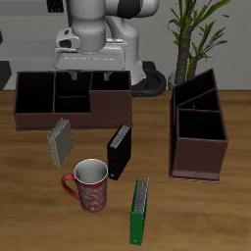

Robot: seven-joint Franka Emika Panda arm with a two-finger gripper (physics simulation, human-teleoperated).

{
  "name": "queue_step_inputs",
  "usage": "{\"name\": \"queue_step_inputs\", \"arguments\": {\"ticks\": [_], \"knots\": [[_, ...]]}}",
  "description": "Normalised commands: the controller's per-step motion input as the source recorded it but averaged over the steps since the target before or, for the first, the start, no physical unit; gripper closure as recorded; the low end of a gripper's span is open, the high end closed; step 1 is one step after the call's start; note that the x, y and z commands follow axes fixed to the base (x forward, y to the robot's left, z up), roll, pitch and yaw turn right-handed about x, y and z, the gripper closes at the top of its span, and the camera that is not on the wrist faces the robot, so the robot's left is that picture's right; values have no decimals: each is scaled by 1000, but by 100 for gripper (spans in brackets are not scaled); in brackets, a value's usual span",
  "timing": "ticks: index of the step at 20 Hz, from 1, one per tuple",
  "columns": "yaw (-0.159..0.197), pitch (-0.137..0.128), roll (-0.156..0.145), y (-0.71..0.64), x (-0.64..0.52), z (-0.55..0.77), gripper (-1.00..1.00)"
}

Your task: Place the yellow book into the left desk caddy's right compartment

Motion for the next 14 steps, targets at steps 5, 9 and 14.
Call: {"name": "queue_step_inputs", "arguments": {"ticks": [5,9,14], "knots": [[-55,-37,-37,-483,40,13,-100],[6,-84,-59,-330,69,-40,-100],[47,-55,-14,-159,169,-212,-100]]}}
